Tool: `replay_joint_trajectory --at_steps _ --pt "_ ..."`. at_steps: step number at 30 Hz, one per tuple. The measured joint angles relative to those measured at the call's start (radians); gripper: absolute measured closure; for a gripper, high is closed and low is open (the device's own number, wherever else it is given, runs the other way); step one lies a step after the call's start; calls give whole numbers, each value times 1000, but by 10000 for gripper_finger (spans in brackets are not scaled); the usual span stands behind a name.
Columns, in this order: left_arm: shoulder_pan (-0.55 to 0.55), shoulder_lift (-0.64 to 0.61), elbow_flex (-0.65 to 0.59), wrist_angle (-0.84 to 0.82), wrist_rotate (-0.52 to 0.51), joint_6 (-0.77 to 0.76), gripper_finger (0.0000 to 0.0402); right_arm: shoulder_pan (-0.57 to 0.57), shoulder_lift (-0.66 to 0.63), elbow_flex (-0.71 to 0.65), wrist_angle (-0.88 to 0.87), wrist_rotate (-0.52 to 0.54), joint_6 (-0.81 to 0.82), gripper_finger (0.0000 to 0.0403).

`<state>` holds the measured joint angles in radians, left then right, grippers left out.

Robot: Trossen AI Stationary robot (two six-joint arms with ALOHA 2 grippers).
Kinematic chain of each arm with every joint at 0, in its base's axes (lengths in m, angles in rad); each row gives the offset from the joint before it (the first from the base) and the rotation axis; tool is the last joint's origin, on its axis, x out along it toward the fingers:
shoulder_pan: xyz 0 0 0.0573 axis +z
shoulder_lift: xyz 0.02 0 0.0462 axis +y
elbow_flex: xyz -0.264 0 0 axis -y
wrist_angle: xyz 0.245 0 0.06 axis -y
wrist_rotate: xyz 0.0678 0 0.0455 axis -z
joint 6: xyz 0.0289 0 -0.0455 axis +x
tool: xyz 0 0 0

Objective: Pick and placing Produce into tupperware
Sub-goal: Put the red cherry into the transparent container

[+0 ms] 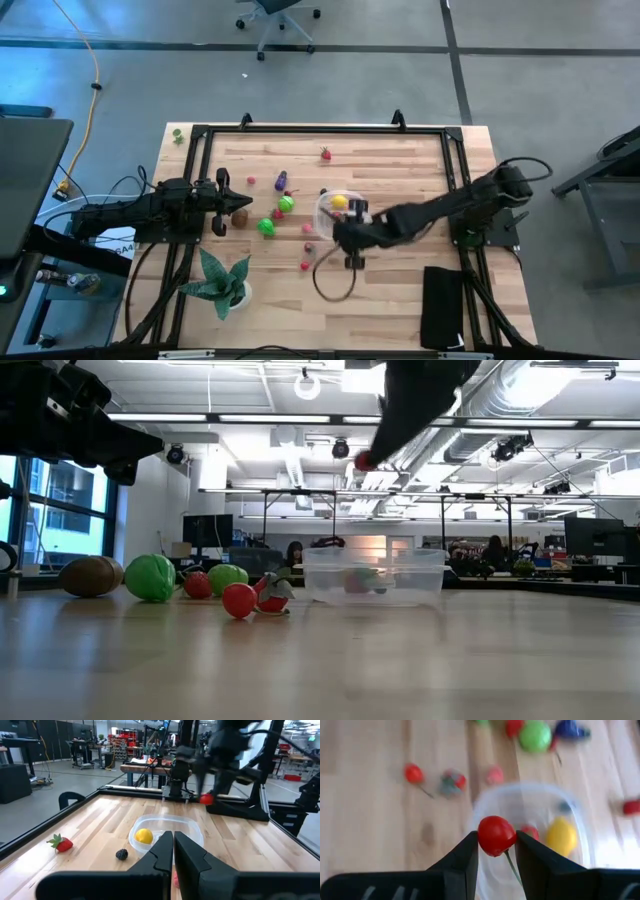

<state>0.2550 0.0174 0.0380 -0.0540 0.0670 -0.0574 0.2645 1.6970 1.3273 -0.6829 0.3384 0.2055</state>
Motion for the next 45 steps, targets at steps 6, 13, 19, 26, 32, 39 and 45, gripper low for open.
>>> replay_joint_trajectory --at_steps 6,13,19,26,32,39,45 --pt "0 0 0 0 0 0 396 -158 27 0 -111 -157 12 306" --pt "0 0 0 0 0 0 396 -271 83 0 -191 -256 -28 306" --pt "0 0 0 0 0 0 396 -319 150 0 -182 -298 -85 306" --pt "0 0 0 0 0 0 396 -339 199 -1 -173 -325 -120 306" --pt "0 0 0 0 0 0 396 -344 214 -1 -160 -328 -136 306" --pt "0 0 0 0 0 0 396 -345 214 -1 -150 -321 -144 289" --pt "0 0 0 0 0 0 396 -345 214 -1 -140 -313 -147 264"
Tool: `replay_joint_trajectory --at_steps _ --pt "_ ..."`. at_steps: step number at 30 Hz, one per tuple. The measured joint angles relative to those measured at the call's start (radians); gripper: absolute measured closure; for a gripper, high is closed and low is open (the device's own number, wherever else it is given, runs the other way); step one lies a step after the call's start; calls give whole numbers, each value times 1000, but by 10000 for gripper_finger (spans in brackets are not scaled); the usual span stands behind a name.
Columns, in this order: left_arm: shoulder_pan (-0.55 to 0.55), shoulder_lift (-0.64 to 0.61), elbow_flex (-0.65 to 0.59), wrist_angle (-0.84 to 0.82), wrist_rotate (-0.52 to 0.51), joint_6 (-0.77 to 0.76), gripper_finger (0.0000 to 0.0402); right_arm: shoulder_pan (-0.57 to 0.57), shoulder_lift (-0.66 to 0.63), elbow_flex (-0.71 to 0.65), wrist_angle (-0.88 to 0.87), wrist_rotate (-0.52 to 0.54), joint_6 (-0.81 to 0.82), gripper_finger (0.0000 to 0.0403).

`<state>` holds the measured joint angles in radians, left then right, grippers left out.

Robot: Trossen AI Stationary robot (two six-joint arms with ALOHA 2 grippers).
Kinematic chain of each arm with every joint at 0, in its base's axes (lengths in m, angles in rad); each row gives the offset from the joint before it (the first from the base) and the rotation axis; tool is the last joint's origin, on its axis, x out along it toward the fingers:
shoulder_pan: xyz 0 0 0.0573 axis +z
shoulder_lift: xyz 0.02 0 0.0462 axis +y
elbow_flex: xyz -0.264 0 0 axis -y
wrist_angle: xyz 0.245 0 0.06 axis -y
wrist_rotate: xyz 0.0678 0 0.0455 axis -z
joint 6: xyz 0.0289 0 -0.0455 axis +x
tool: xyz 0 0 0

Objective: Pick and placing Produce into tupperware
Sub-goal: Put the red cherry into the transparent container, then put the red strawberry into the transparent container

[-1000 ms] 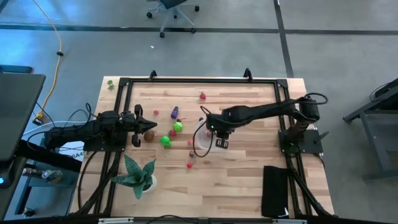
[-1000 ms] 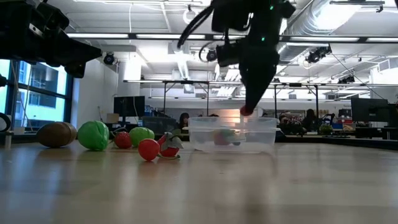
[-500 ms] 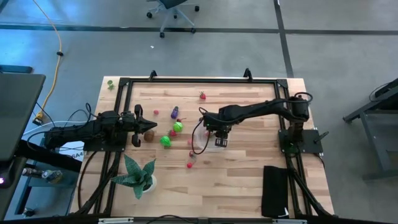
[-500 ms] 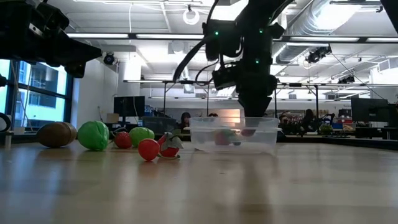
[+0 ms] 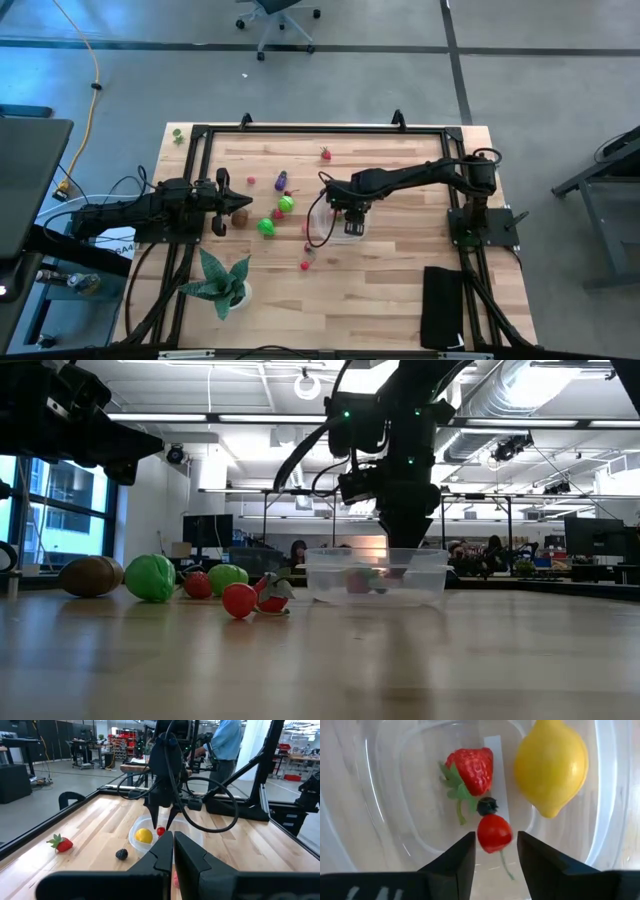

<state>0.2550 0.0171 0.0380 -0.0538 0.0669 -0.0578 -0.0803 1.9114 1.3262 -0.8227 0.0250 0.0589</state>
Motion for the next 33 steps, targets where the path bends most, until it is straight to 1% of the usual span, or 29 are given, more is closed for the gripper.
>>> replay_joint_trajectory --at_steps 7,15,18,21,23,27,30,31,32,33 --pt "0 0 0 0 0 0 396 0 0 0 -5 0 3 245" --pt "0 0 0 0 0 0 396 2 -16 0 -27 0 16 240" --pt "0 0 0 0 0 0 396 2 -43 0 -45 -1 28 240" --pt "0 0 0 0 0 0 396 2 -97 0 -52 0 30 240" --pt "0 0 0 0 0 0 396 2 -146 0 -43 31 30 240" --pt "0 0 0 0 0 0 396 -6 -251 0 47 182 -5 240" --pt "0 0 0 0 0 0 396 -54 -307 1 199 284 -15 240" --pt "0 0 0 0 0 0 396 -82 -318 2 248 283 -17 240" --pt "0 0 0 0 0 0 396 -116 -322 5 287 253 -27 240" --pt "0 0 0 0 0 0 396 -154 -321 15 305 199 -34 240"
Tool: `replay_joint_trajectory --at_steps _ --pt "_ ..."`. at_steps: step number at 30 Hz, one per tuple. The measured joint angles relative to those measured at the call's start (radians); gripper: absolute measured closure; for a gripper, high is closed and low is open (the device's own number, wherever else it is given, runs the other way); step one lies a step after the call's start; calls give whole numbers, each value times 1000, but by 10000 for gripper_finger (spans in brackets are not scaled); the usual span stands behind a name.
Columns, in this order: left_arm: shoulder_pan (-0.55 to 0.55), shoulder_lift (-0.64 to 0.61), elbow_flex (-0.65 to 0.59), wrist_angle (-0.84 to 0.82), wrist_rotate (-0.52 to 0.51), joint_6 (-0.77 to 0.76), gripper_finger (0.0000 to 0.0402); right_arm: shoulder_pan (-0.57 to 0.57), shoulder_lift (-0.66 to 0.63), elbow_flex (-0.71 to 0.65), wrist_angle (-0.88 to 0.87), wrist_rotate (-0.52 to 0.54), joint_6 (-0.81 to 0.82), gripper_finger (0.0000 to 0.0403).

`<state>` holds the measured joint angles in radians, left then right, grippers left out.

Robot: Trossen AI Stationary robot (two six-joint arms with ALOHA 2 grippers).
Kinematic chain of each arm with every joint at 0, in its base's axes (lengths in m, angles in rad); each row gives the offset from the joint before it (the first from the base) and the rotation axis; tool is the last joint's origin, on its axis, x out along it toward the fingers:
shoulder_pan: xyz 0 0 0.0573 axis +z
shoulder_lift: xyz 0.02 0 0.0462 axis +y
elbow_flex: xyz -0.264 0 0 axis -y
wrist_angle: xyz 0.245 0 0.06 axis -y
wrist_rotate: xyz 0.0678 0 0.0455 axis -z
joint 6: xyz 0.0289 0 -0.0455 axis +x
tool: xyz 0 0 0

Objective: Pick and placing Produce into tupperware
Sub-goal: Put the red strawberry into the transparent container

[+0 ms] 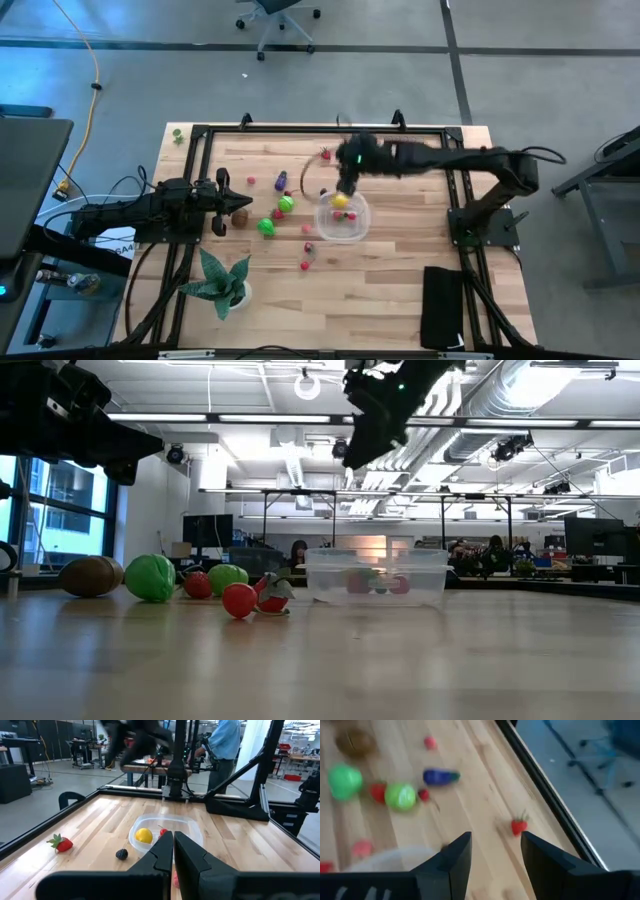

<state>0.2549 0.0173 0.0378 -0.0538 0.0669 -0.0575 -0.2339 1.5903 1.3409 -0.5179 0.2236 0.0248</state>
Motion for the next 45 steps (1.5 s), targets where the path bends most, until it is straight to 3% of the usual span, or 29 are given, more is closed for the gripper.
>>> replay_joint_trajectory --at_steps 4,9,14,22,28,35,45 --pt "0 0 0 0 0 0 396 -137 65 58 14 -168 0 240" --pt "0 0 0 0 0 0 396 -247 182 184 -32 -218 -3 240" --pt "0 0 0 0 0 0 396 -284 331 322 -132 -283 -49 231" --pt "0 0 0 0 0 0 396 -296 564 513 -297 -288 -52 176" --pt "0 0 0 0 0 0 396 -297 676 616 -387 -306 -44 158" --pt "0 0 0 0 0 0 396 -310 764 674 -430 -340 -6 157" --pt "0 0 0 0 0 0 396 -311 779 683 -411 -328 -6 157"
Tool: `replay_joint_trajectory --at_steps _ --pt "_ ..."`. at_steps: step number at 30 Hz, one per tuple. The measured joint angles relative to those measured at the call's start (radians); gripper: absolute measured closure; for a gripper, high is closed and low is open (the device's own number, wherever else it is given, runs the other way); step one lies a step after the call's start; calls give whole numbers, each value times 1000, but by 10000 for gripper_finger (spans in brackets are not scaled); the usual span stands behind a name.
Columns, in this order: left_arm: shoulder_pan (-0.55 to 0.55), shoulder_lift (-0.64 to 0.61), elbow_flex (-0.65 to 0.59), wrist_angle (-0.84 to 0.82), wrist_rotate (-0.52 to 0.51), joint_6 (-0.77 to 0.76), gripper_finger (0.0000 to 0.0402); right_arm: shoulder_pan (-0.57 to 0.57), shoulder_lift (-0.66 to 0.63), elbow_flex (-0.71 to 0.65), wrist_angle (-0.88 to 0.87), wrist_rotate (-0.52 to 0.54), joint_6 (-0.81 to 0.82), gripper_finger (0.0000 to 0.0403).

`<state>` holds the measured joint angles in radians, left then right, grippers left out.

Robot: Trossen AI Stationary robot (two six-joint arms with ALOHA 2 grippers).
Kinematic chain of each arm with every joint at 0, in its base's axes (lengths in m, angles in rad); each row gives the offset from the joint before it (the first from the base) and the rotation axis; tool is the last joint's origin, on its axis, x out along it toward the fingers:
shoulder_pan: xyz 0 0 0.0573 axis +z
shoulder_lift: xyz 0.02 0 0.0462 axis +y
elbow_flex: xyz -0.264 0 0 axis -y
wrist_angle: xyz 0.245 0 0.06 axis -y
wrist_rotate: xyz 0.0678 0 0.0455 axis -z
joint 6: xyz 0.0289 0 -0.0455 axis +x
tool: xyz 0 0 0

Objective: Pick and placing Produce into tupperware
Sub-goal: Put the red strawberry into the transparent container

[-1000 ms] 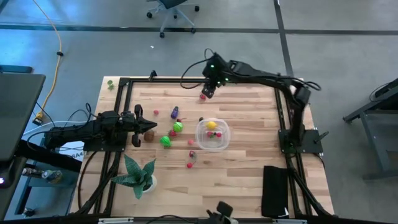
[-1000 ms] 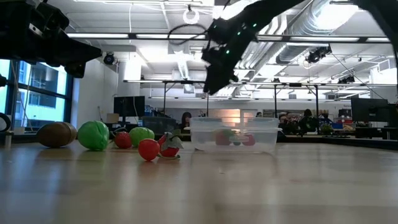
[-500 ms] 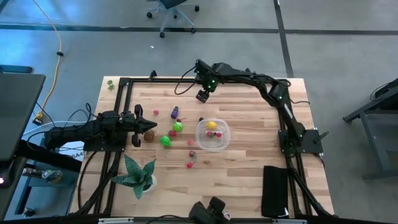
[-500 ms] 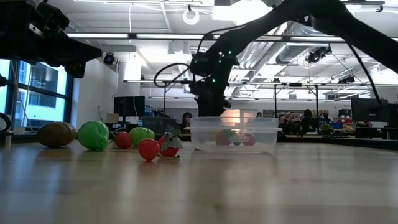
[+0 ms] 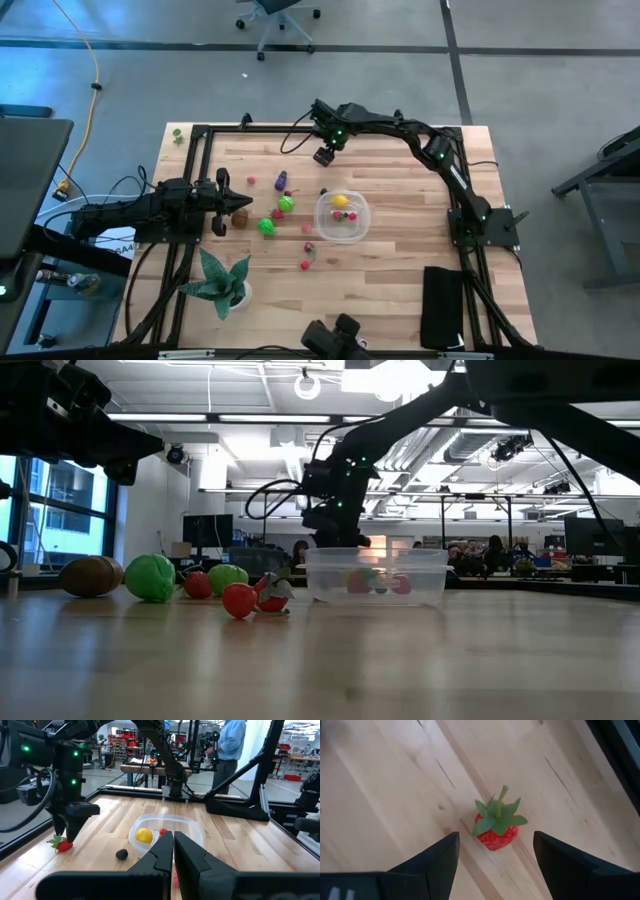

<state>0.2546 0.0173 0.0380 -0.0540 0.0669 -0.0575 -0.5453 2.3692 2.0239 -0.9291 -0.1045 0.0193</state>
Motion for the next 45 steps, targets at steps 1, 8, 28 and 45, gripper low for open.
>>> replay_joint_trajectory --at_steps 1,8,28,45 --pt "0 0 0 0 0 0 396 0 0 0 6 0 0 157" --pt "0 0 0 0 0 0 396 2 8 -1 18 10 3 157" --pt "0 0 0 0 0 0 396 7 23 -2 36 -8 7 158" --pt "0 0 0 0 0 0 396 11 24 -4 34 -1 13 207"
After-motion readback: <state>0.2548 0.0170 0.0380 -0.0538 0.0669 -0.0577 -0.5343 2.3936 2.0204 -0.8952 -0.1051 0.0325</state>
